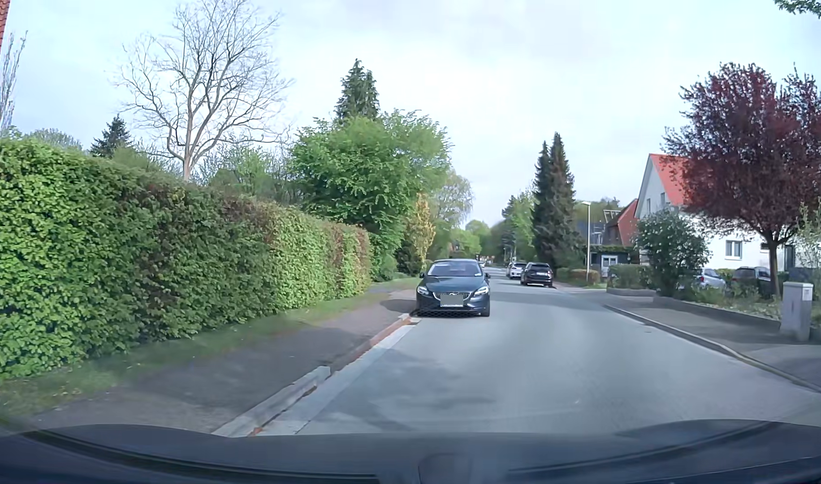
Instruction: Follow the waypoints while adhering to traffic rules and regulations
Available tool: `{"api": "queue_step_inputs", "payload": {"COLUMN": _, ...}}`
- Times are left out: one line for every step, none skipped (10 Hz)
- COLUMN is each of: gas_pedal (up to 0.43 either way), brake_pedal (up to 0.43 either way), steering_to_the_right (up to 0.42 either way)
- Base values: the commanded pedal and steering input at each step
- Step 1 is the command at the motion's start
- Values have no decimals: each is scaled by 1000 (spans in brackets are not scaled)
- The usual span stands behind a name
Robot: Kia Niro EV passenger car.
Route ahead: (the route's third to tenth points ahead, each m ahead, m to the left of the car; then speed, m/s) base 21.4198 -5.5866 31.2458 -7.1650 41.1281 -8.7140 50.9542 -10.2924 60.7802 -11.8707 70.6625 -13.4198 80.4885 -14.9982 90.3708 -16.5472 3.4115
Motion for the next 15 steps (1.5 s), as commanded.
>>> {"api": "queue_step_inputs", "payload": {"gas_pedal": 8, "brake_pedal": 0, "steering_to_the_right": 193}}
{"api": "queue_step_inputs", "payload": {"gas_pedal": 8, "brake_pedal": 0, "steering_to_the_right": 207}}
{"api": "queue_step_inputs", "payload": {"gas_pedal": 20, "brake_pedal": 0, "steering_to_the_right": 220}}
{"api": "queue_step_inputs", "payload": {"gas_pedal": 20, "brake_pedal": 0, "steering_to_the_right": 237}}
{"api": "queue_step_inputs", "payload": {"gas_pedal": 20, "brake_pedal": 0, "steering_to_the_right": 256}}
{"api": "queue_step_inputs", "payload": {"gas_pedal": 20, "brake_pedal": 0, "steering_to_the_right": 269}}
{"api": "queue_step_inputs", "payload": {"gas_pedal": 39, "brake_pedal": 0, "steering_to_the_right": 276}}
{"api": "queue_step_inputs", "payload": {"gas_pedal": 47, "brake_pedal": 0, "steering_to_the_right": 278}}
{"api": "queue_step_inputs", "payload": {"gas_pedal": 67, "brake_pedal": 0, "steering_to_the_right": 278}}
{"api": "queue_step_inputs", "payload": {"gas_pedal": 79, "brake_pedal": 0, "steering_to_the_right": 278}}
{"api": "queue_step_inputs", "payload": {"gas_pedal": 79, "brake_pedal": 0, "steering_to_the_right": 273}}
{"api": "queue_step_inputs", "payload": {"gas_pedal": 79, "brake_pedal": 0, "steering_to_the_right": 261}}
{"api": "queue_step_inputs", "payload": {"gas_pedal": 79, "brake_pedal": 0, "steering_to_the_right": 236}}
{"api": "queue_step_inputs", "payload": {"gas_pedal": 79, "brake_pedal": 0, "steering_to_the_right": 205}}
{"api": "queue_step_inputs", "payload": {"gas_pedal": 79, "brake_pedal": 0, "steering_to_the_right": 181}}
